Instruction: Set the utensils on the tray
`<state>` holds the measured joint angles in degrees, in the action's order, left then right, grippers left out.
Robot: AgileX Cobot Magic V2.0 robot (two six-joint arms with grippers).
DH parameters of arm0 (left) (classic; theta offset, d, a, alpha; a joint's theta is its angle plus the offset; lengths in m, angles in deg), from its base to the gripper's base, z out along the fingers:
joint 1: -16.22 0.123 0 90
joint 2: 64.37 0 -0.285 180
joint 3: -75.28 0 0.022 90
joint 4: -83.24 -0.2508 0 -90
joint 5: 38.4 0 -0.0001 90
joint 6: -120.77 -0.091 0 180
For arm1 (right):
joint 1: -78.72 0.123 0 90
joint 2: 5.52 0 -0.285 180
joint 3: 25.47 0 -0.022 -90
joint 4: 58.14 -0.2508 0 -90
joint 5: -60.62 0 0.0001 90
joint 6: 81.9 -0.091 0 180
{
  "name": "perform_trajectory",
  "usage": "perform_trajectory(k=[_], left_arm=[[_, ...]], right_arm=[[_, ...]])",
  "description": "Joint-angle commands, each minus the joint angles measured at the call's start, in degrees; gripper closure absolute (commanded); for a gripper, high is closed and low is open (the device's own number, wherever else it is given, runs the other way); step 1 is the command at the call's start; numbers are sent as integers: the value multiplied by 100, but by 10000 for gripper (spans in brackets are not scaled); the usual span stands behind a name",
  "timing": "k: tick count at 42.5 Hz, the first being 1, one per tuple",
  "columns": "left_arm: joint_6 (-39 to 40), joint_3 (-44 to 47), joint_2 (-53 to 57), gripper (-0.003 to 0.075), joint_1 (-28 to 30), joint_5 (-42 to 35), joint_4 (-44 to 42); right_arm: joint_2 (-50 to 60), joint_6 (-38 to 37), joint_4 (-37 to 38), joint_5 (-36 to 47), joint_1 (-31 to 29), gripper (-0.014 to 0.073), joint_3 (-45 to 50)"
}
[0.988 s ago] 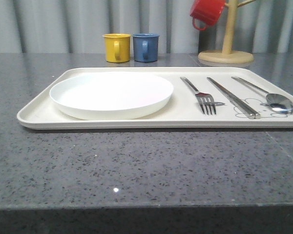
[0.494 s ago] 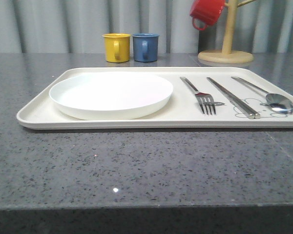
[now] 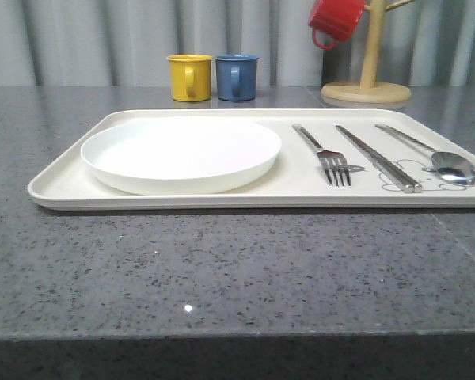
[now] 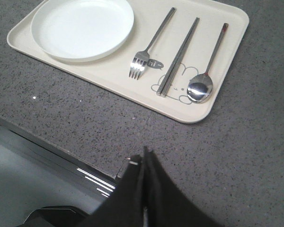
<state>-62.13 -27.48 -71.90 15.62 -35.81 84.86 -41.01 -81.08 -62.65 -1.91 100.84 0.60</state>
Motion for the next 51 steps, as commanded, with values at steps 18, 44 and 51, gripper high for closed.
perform_trajectory(k=[18,44,51], left_arm=[[-8,88,109,741,12,-480,51],[-8,88,109,741,12,-480,51],[-8,88,109,741,12,-480,51]], right_arm=[[-47,10,13,323,0,661,-137],[2235,24,237,5285,-1920,661,3935],[2833,24,237,6137,-2161,661,4963]])
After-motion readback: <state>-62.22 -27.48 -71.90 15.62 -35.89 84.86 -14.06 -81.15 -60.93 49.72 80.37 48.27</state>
